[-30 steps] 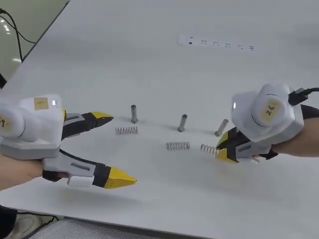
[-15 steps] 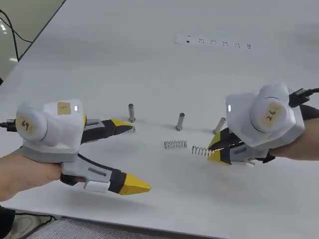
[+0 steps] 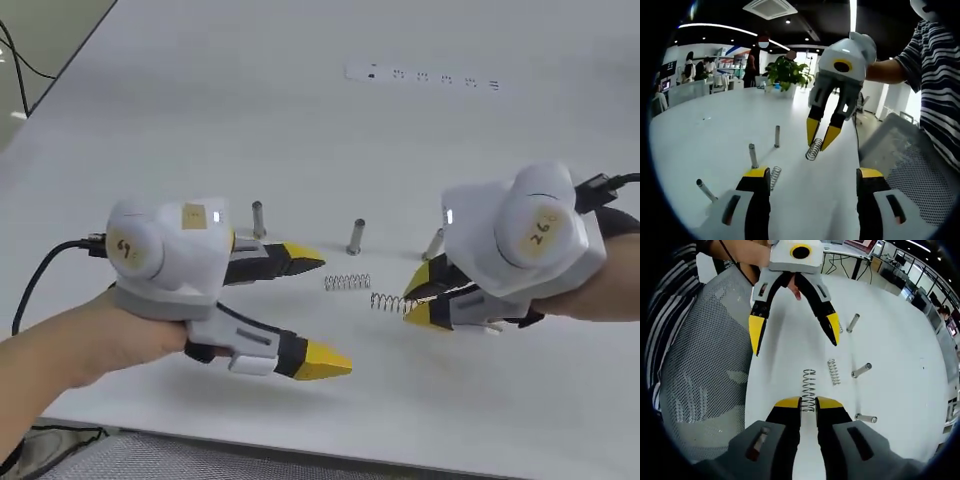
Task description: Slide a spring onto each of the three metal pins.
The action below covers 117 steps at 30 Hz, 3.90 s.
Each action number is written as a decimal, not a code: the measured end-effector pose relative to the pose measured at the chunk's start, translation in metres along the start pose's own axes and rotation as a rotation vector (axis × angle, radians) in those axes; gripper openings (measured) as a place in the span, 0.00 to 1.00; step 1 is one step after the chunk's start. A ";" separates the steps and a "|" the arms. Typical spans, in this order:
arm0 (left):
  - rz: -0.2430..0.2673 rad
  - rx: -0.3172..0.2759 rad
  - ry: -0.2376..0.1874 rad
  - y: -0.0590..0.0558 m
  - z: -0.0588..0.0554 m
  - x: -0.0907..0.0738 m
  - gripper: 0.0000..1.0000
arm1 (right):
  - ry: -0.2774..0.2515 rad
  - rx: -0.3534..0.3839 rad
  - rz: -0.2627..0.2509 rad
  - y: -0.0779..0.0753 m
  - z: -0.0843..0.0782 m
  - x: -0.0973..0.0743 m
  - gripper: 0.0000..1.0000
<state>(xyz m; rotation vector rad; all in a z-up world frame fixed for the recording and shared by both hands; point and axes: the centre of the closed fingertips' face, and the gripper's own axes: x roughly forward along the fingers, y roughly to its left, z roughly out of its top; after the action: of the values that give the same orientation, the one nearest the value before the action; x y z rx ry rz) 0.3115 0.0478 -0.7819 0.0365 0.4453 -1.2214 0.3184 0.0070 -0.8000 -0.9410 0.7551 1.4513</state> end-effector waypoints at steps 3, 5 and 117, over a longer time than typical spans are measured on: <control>-0.009 -0.013 -0.048 0.001 0.010 0.004 0.62 | -0.003 -0.006 0.002 0.002 0.002 0.000 0.13; -0.009 -0.005 -0.064 0.003 0.013 0.006 0.59 | -0.004 -0.010 0.003 0.002 0.004 0.000 0.13; -0.145 0.058 -0.053 -0.018 0.018 0.021 0.07 | -0.271 -0.104 -0.024 0.014 0.044 -0.043 0.13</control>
<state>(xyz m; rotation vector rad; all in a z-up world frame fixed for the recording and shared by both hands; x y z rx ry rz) 0.3059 0.0179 -0.7693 0.0219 0.3711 -1.3745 0.2990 0.0241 -0.7429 -0.8072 0.4713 1.5707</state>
